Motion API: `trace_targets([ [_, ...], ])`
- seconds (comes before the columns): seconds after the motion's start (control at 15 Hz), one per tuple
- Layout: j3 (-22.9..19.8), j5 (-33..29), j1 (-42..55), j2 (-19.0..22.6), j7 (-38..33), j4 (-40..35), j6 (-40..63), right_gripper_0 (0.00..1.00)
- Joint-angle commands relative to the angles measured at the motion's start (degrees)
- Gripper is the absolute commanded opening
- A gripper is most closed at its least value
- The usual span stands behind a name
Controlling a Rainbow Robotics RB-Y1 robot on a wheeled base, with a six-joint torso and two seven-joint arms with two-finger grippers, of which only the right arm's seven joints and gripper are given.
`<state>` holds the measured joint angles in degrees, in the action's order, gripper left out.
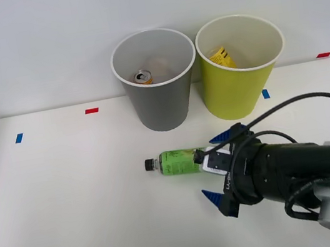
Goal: Put cans in the gray bin, plastic bottles in the light green bin
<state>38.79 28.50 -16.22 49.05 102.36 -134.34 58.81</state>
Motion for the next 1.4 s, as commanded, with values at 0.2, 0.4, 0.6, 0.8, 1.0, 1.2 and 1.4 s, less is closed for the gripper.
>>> trace_targets([
  [0.2, 5.24, 6.4, -11.02, -3.17, 3.28, 10.95, 0.52, 1.0],
  [0.4, 6.56, 9.12, -16.56, -7.48, 10.31, 17.19, 5.35, 1.0],
  [0.6, 6.56, 10.88, -19.29, -9.5, 10.93, 18.59, 10.54, 1.0],
  [0.8, 6.56, 13.43, -20.52, -9.5, 11.81, 18.59, 12.91, 1.0],
  [1.0, 6.56, 13.78, -21.48, -9.5, 12.42, 18.59, 15.63, 1.0],
  [1.2, 6.56, 14.83, -22.89, -9.5, 12.51, 18.59, 18.01, 1.0],
  [1.4, 6.83, 17.12, -24.47, -9.85, 12.07, 18.68, 18.53, 1.0],
])
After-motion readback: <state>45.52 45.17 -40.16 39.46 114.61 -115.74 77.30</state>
